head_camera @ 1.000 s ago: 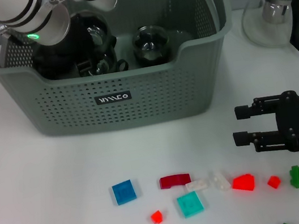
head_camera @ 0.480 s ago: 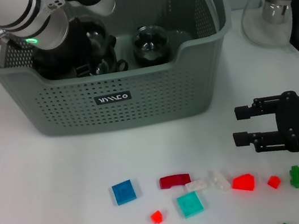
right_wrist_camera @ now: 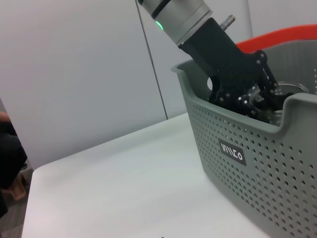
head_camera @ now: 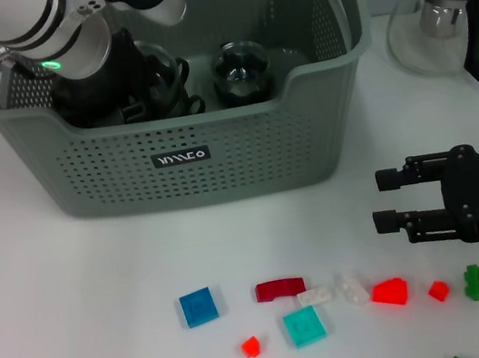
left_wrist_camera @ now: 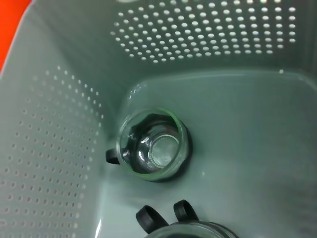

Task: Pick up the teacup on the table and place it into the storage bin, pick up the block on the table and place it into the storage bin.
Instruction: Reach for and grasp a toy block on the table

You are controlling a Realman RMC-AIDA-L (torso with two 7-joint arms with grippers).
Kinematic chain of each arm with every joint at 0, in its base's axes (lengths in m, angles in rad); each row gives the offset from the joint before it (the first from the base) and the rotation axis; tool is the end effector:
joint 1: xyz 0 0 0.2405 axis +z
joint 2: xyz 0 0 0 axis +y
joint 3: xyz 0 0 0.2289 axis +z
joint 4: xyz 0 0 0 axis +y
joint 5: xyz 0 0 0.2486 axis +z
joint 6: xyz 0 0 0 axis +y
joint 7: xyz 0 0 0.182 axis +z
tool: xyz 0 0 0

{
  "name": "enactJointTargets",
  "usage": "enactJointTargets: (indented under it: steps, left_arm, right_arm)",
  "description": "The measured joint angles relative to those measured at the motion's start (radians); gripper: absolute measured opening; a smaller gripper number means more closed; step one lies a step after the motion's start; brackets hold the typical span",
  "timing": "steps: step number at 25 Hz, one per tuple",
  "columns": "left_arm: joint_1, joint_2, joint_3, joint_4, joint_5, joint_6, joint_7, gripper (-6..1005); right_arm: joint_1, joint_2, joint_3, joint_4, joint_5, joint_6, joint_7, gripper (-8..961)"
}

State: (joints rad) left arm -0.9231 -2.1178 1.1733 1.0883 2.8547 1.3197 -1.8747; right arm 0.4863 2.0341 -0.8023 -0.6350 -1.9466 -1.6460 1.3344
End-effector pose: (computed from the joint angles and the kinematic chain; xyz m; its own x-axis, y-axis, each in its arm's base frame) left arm -0.1240 0.4737 -0.0065 0.8761 0.0501 -0.4796 -0.1756 -0.8931 -0.4141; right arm 0.2538 0.3366 -0.0193 0.8198 -0.3179 -0.4763 -0.3892 -0.9195 -0.0561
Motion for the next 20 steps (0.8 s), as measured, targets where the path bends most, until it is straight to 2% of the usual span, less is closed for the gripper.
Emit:
enactJointTargets:
  steps: [13,20]
  left_arm:
    - [0.038,-0.006,-0.008,0.134,-0.015,0.044,0.005,334]
    - [0.041,-0.006,-0.008,0.129,-0.012,0.029,0.006,347]
  right_arm:
    - [0.0,-0.003,0.0,0.0,0.003,0.001,0.0,653]
    - [0.001,-0.003,0.0,0.0,0.006,0.002,0.0,653]
